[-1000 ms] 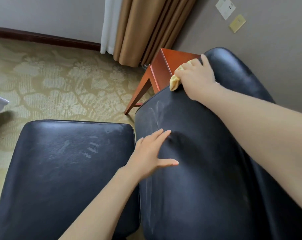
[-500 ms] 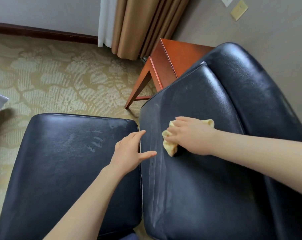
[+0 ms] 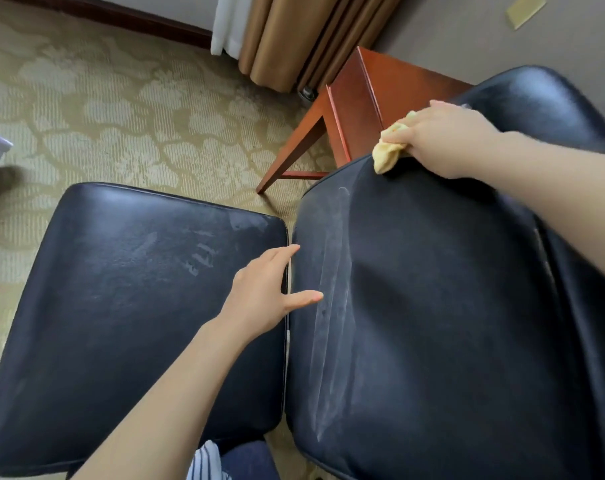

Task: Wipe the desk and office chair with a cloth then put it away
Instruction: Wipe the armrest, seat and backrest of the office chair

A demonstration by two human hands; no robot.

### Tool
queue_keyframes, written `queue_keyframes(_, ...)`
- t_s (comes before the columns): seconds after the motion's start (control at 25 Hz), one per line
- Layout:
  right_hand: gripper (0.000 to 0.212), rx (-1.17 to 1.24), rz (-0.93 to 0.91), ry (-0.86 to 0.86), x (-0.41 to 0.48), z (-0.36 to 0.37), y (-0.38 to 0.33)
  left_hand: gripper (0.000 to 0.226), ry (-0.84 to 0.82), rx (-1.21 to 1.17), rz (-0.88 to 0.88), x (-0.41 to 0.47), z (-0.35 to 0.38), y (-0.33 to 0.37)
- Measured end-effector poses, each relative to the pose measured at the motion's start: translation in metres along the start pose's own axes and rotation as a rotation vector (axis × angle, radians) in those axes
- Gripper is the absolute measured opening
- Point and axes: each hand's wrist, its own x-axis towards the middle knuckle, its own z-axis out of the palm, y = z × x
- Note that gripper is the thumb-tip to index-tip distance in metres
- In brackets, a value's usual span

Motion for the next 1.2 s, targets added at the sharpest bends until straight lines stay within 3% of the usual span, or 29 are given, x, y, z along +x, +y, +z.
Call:
queue_keyframes(0.16,0.034,-0.029,0.071,0.0,0.042,0.019,-0.056,0.085,-0.009,0.021,0.036,-0.003,0.0,-0.008)
queue_keyframes(0.32,0.033,-0.182,-0.132,-0.075,0.041,0.044,-0.121,0.085,-0.045,0.02,0.02,-0.01,0.001,-0.016)
queue_keyframes(0.44,0.034,-0.228,-0.28,-0.16,0.004,0.062,-0.156,0.085,-0.079,0.027,0.015,-0.017,-0.002,-0.017)
queue_keyframes(0.76,0.041,0.084,-0.438,-0.343,-0.165,0.06,-0.225,0.083,-0.185,0.006,0.004,-0.044,-0.003,-0.012)
queue_keyframes(0.96,0.044,0.152,-0.523,-0.279,-0.219,0.03,-0.197,0.09,-0.267,-0.035,-0.003,-0.074,0.007,-0.022)
queue_keyframes(1.04,0.048,0.139,-0.455,-0.332,-0.211,0.023,-0.168,0.095,-0.296,-0.054,-0.005,-0.091,0.015,-0.03)
queue_keyframes(1.2,0.05,-0.068,-0.266,-0.278,-0.16,0.012,-0.127,0.106,-0.319,-0.098,-0.03,-0.127,0.039,-0.046)
